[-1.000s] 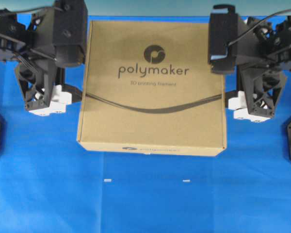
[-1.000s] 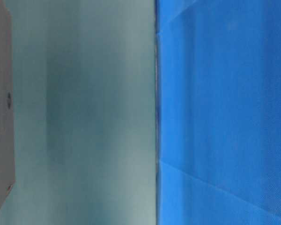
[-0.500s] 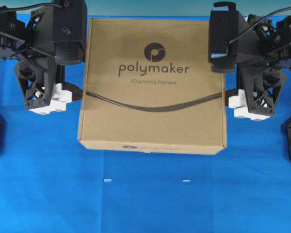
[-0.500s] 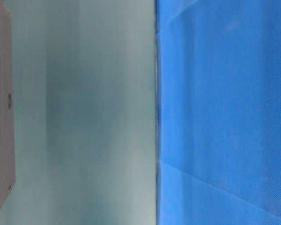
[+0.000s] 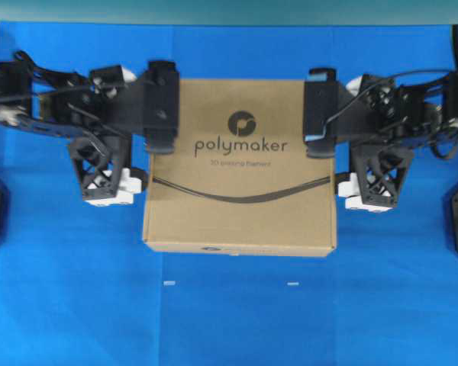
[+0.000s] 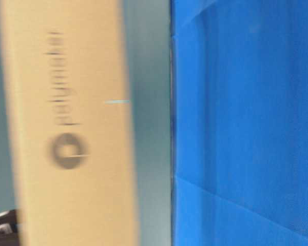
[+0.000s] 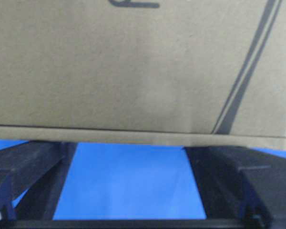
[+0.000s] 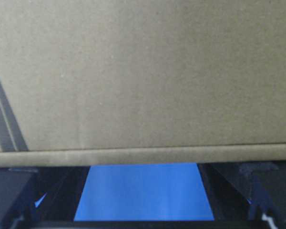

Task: Lift up the cardboard box by clamping it between your arms.
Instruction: 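Lower the clamped box back onto the table with both grippers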

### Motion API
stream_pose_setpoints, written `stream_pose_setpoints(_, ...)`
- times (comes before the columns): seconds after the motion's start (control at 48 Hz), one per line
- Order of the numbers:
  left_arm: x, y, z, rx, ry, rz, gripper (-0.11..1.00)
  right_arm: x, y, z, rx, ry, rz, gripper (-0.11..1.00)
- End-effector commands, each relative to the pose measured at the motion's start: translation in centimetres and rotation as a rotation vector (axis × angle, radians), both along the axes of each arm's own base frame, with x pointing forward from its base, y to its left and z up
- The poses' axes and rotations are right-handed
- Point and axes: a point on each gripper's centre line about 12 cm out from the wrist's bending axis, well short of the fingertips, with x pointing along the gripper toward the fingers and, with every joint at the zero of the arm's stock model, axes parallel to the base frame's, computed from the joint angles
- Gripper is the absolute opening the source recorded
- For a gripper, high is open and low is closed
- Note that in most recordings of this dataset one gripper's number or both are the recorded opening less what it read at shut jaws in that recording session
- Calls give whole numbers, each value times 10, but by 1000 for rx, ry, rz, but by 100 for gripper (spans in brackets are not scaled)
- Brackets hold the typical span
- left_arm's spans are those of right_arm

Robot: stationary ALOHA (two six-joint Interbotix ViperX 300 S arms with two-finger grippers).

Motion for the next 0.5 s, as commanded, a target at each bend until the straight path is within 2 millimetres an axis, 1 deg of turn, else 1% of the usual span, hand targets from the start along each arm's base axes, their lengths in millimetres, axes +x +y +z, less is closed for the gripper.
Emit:
stream_pose_setpoints(0.0, 16, 0, 8, -11, -124, 19, 86, 17, -2, 1, 0, -125, -17, 99)
stream_pose_setpoints(0.042, 17, 1, 0, -12, -112, 21, 86, 18, -2, -10, 0, -127, -17, 99)
stream_pose_setpoints(0.125, 19, 1, -18, -17, -85, 23, 86, 18, -3, -24, 0, -122, -19, 99)
stream_pose_setpoints(0.229, 20, 1, -44, -21, -48, 22, 86, 21, -2, -39, 0, -117, -14, 99)
stream_pose_setpoints(0.375, 22, 1, -76, -37, -8, 38, 86, 26, -2, -61, 2, -85, -10, 99)
stream_pose_setpoints(0.479, 22, 1, -88, -51, 8, 54, 86, 30, -1, -74, 4, -67, -7, 99)
